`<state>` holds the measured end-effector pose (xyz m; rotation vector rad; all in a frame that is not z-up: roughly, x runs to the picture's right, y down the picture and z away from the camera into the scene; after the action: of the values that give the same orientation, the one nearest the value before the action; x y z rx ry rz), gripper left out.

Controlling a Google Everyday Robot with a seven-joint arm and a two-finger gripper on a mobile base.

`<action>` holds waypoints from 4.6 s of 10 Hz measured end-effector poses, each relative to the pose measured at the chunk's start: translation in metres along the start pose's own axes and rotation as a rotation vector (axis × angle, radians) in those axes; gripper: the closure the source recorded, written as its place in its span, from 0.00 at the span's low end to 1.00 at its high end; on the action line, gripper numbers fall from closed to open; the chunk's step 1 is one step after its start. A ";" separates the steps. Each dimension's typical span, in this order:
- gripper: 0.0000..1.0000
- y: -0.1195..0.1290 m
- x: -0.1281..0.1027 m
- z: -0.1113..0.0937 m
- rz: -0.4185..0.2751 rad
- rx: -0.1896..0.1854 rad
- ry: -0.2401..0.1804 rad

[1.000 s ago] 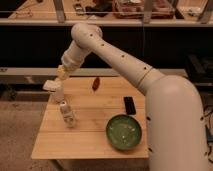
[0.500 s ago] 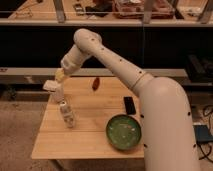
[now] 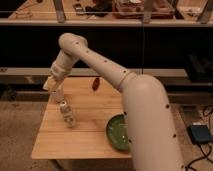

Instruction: Knock the bottle over

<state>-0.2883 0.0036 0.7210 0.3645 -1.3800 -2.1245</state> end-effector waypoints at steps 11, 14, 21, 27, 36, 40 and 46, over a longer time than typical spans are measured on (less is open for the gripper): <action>1.00 0.010 -0.013 0.088 -0.111 0.082 -0.321; 1.00 0.011 -0.014 0.087 -0.109 0.081 -0.321; 0.86 0.009 -0.016 0.087 -0.112 0.087 -0.318; 0.94 0.007 -0.005 0.090 -0.091 0.117 -0.183; 0.94 -0.014 -0.068 0.117 -0.104 0.262 -0.336; 0.94 -0.008 -0.112 0.068 -0.060 0.208 -0.361; 0.86 -0.043 -0.239 -0.036 0.080 0.113 -0.275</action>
<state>-0.0925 0.1331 0.6481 0.0589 -1.6444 -2.0939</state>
